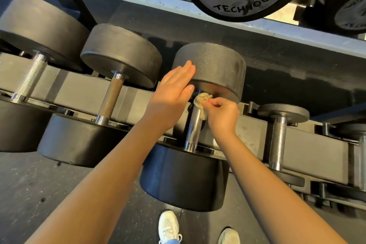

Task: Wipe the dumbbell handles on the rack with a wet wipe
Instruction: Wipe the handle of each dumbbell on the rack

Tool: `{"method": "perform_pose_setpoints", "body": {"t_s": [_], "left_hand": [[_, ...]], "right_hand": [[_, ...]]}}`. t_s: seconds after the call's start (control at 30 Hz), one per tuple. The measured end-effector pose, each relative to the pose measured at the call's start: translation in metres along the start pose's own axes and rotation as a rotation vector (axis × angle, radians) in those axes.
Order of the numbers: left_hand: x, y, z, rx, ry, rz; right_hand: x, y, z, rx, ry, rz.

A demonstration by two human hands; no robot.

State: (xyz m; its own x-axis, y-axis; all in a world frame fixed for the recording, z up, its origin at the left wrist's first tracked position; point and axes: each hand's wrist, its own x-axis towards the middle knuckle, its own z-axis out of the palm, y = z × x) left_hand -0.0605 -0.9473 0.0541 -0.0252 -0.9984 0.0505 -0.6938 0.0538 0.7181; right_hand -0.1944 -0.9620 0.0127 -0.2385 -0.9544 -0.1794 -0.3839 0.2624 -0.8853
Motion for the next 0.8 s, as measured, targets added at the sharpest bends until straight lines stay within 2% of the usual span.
{"method": "perform_pose_setpoints", "body": {"t_s": [0.1,0.3,0.4,0.47,0.57,0.63,0.8], "left_hand": [[-0.001,-0.001,-0.001,0.007,-0.019,0.016],[-0.003,0.001,-0.002,0.009,-0.025,0.003],[-0.015,-0.003,-0.011,0.15,0.011,0.069],[-0.032,-0.017,-0.019,0.292,0.024,0.105],[-0.062,-0.045,-0.042,0.368,0.016,-0.046],[-0.074,-0.059,-0.059,0.423,0.027,-0.07],[-0.081,-0.093,-0.104,0.536,0.058,-0.083]], "right_hand": [[-0.005,0.0,-0.004,-0.05,-0.045,-0.009],[-0.033,0.01,-0.02,-0.181,-0.305,0.1],[-0.032,0.007,-0.027,-0.315,-0.384,0.131],[-0.037,0.003,-0.028,-0.293,-0.346,0.063],[-0.049,-0.006,-0.02,-0.208,-0.25,-0.075],[-0.051,-0.014,-0.009,-0.152,-0.224,-0.095],[-0.06,-0.035,0.028,-0.147,-0.299,-0.154]]}}
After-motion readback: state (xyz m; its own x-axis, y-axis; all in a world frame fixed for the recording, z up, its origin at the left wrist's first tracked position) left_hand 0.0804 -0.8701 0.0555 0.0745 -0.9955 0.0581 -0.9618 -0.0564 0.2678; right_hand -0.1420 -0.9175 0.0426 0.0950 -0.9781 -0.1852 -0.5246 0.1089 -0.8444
